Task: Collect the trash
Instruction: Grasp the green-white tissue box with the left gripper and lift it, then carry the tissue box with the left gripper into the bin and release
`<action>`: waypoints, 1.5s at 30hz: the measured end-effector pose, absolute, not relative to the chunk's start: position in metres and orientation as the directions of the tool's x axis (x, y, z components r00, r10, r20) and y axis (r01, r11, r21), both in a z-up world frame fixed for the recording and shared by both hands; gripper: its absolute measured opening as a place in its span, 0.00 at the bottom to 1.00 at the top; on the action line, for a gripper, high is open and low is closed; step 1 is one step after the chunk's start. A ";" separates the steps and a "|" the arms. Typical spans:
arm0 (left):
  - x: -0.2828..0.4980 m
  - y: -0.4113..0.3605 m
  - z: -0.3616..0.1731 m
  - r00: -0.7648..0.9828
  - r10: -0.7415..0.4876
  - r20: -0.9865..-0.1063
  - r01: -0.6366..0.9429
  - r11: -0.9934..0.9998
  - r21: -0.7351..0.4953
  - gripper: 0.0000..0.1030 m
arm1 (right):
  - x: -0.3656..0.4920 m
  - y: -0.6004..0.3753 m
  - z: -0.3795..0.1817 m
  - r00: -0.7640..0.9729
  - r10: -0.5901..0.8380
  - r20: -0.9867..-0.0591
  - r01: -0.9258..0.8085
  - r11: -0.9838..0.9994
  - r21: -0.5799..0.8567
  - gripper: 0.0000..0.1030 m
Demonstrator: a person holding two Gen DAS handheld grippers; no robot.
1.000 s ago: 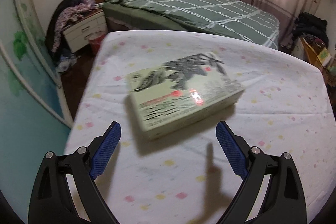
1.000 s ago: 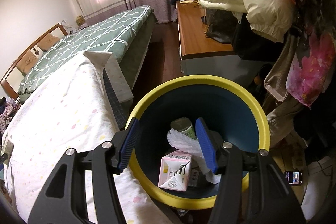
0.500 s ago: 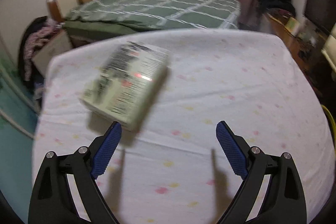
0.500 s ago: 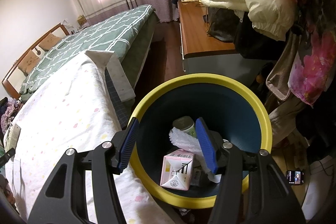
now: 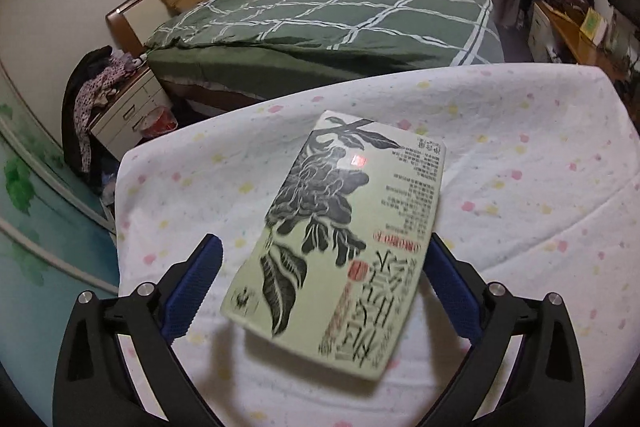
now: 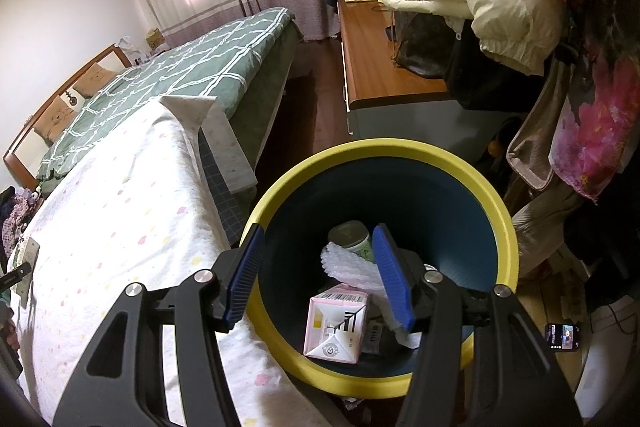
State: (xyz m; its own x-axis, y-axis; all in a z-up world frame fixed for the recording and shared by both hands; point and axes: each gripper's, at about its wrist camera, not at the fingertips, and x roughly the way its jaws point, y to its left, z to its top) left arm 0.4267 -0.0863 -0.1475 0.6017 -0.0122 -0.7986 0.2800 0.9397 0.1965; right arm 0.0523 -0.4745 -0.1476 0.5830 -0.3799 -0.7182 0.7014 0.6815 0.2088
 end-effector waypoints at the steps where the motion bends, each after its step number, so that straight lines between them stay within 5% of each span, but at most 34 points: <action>1: 0.432 -0.087 -0.149 0.592 -0.025 -0.806 0.291 0.939 0.185 0.95 | 0.052 -0.475 -0.147 0.584 -0.379 -0.718 0.701 0.682 0.210 0.52; 4: 0.447 -0.086 -0.155 0.559 -0.062 -0.827 0.304 0.943 0.134 0.95 | 0.052 -0.476 -0.148 0.587 -0.372 -0.719 0.698 0.683 0.216 0.52; 8: 0.457 -0.081 -0.157 0.524 -0.128 -0.842 0.304 0.952 0.044 0.77 | 0.054 -0.475 -0.147 0.589 -0.369 -0.719 0.689 0.694 0.208 0.52; 11: 0.451 -0.087 -0.156 0.538 -0.111 -0.836 0.304 0.950 0.070 0.74 | 0.055 -0.475 -0.143 0.596 -0.366 -0.714 0.676 0.709 0.200 0.52; 21: 0.376 -0.151 -0.124 0.564 -0.235 -0.791 0.420 0.907 0.030 0.73 | 0.048 -0.471 -0.121 0.628 -0.371 -0.685 0.615 0.775 0.144 0.52; 34: 0.250 -0.336 -0.102 0.427 -0.450 -0.784 0.707 0.707 -0.022 0.73 | -0.025 -0.495 -0.112 0.630 -0.388 -0.673 0.634 0.757 0.156 0.52; 45: 0.157 -0.468 -0.123 0.283 -0.491 -0.824 0.843 0.536 -0.030 0.73 | -0.081 -0.515 -0.109 0.609 -0.423 -0.671 0.679 0.716 0.164 0.52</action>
